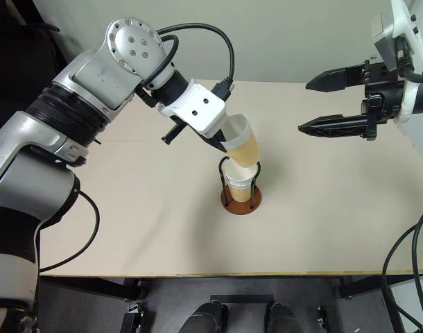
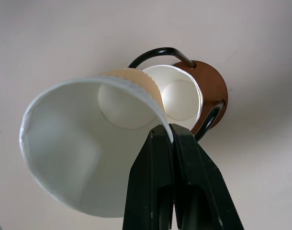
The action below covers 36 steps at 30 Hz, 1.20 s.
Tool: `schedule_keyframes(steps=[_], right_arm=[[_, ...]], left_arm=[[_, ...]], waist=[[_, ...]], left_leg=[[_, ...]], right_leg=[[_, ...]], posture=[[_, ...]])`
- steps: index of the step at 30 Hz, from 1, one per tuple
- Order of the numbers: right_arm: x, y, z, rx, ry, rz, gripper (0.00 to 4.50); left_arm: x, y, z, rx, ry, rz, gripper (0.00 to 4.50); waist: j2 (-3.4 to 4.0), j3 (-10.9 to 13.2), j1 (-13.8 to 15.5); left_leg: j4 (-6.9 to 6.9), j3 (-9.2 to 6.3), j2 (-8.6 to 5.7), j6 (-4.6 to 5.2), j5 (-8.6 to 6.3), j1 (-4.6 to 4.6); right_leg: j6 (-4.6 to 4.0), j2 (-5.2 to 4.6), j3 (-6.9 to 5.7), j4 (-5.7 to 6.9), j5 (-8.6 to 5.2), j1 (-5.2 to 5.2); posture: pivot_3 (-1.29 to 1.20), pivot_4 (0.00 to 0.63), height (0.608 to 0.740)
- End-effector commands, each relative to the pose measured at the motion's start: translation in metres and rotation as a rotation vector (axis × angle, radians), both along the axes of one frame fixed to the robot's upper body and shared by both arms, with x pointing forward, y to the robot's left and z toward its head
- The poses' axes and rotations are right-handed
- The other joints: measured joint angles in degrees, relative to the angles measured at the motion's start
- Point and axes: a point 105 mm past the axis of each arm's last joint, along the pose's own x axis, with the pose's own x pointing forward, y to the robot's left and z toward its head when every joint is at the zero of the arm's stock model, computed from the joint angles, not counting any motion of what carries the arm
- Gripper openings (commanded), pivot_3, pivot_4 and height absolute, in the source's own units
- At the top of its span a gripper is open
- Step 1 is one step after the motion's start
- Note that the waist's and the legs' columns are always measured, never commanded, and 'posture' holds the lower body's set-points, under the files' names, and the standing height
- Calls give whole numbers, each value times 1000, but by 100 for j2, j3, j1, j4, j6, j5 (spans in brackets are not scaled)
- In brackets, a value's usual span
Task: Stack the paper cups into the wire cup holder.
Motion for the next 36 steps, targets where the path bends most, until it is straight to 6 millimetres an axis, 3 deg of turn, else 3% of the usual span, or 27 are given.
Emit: schedule_keyframes(steps=[1,16,36], right_arm=[[-7,0,12,-5,-55,0,4500],[-7,-2,11,-5,-50,-9,4500],[-7,-2,7,-6,-36,-10,4500]], left_arm=[[-5,-2,10,40,-36,-37,71],[-10,-8,25,76,-64,-62,71],[-12,-2,24,170,-61,-56,71]], waist=[[1,0,3],[-1,0,1],[2,1,18]], left_leg=[[2,-9,6,1,-1,-1],[0,0,-4,4,-2,-1],[3,-7,0,1,-1,-8]], right_leg=[[0,-8,5,-1,0,1],[3,-4,3,-2,1,1],[5,-6,0,-5,3,0]], posture=[[0,150,740],[0,150,740],[0,150,740]])
